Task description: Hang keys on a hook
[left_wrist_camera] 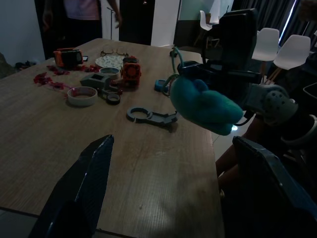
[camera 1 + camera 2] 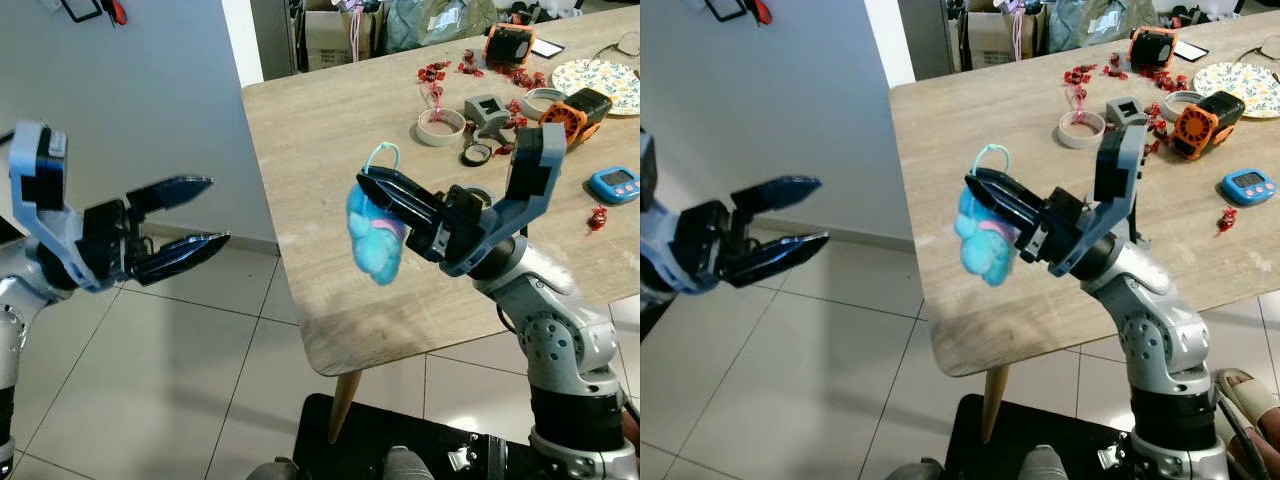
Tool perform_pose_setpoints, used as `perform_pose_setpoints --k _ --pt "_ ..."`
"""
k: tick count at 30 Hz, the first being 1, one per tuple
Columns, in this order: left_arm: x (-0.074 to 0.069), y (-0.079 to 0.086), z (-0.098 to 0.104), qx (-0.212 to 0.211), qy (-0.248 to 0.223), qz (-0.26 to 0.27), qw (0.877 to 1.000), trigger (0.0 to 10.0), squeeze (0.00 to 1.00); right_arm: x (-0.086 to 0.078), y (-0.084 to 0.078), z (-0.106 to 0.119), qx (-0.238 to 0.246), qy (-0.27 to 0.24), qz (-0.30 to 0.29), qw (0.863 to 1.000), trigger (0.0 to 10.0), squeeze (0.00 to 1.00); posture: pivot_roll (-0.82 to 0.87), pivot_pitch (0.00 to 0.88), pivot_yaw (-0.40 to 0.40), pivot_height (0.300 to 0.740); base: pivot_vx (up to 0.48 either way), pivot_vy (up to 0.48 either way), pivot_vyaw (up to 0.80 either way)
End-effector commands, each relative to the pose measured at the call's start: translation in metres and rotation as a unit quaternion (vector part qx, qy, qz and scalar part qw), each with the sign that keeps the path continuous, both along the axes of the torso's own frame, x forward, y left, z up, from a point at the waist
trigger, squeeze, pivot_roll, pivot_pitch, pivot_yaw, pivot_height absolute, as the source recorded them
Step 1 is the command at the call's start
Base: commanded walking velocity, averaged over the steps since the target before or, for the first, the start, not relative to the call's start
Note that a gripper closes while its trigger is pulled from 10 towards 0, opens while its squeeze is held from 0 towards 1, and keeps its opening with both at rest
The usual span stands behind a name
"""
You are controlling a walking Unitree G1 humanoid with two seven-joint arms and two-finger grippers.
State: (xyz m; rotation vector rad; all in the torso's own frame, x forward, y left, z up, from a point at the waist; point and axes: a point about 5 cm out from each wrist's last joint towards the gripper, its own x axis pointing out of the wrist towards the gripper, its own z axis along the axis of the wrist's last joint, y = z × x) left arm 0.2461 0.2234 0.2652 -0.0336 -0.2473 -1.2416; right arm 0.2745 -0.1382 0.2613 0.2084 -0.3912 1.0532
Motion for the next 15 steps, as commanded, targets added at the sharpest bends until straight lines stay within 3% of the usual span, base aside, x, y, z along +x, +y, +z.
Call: perform_pose_setpoints --k 1,10,15 --pt "-0.003 0.001 0.000 -0.008 -0.001 0.000 1.000 10.0 0.00 -0.004 0.003 0.006 0.001 -0.017 0.004 1.000 10.0 0.00 -0.14 0.148 0.103 0.740 0.000 0.000 0.00" --pt "-0.002 0.009 -0.013 -0.028 0.025 0.031 0.999 10.0 0.00 -0.003 0.014 -0.001 -0.021 -0.001 0.018 1.000 10.0 0.00 -0.13 0.145 0.101 0.740 0.000 0.000 0.00" --pt "0.003 0.024 -0.040 -0.062 0.075 0.094 0.991 10.0 0.00 -0.017 0.025 -0.014 -0.054 0.014 0.084 0.995 10.0 0.00 -0.12 0.145 0.100 0.740 0.000 0.000 0.00"
